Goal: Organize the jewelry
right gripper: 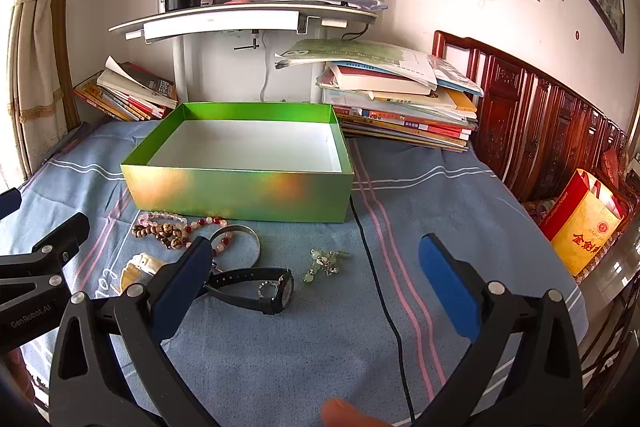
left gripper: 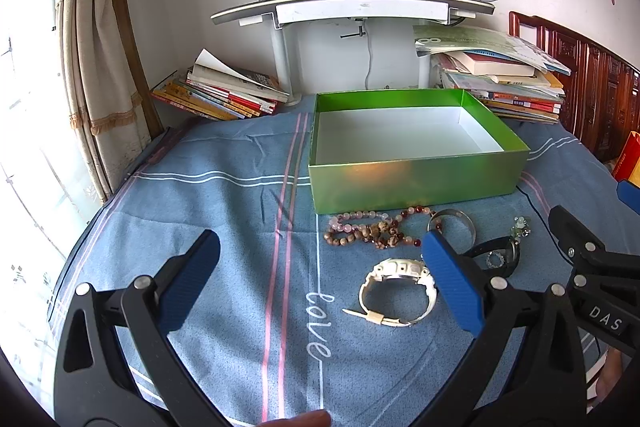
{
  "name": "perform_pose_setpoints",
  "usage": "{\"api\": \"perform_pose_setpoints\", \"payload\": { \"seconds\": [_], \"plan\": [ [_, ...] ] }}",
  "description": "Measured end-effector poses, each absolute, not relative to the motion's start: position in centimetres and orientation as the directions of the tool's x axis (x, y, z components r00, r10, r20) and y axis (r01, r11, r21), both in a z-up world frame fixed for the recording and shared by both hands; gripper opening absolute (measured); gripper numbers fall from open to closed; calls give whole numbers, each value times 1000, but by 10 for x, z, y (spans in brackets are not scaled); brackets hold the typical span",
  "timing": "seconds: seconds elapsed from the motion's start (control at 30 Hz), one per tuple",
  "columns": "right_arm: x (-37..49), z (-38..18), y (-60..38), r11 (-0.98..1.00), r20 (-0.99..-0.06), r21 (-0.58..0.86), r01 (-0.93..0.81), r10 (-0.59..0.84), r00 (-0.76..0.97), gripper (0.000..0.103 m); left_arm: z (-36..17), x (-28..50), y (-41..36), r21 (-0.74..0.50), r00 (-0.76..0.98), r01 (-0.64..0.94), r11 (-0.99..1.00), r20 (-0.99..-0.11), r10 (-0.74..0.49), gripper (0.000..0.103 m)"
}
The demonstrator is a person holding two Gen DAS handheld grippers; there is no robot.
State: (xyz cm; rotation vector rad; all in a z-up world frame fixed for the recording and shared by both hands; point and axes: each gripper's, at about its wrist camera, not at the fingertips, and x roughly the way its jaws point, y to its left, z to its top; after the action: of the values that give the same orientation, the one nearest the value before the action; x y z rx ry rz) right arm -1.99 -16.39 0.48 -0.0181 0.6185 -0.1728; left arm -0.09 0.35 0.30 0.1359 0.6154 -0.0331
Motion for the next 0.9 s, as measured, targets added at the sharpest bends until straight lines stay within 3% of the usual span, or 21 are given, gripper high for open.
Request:
{"api": "perform_pose_setpoints", "payload": {
  "seconds": [0.9],
  "plan": [
    [-20, 4, -164, 986, -581, -64, 155, -163, 797, 101, 3, -2, 3, 119, 818, 71, 990, -576, 10, 100]
  ]
}}
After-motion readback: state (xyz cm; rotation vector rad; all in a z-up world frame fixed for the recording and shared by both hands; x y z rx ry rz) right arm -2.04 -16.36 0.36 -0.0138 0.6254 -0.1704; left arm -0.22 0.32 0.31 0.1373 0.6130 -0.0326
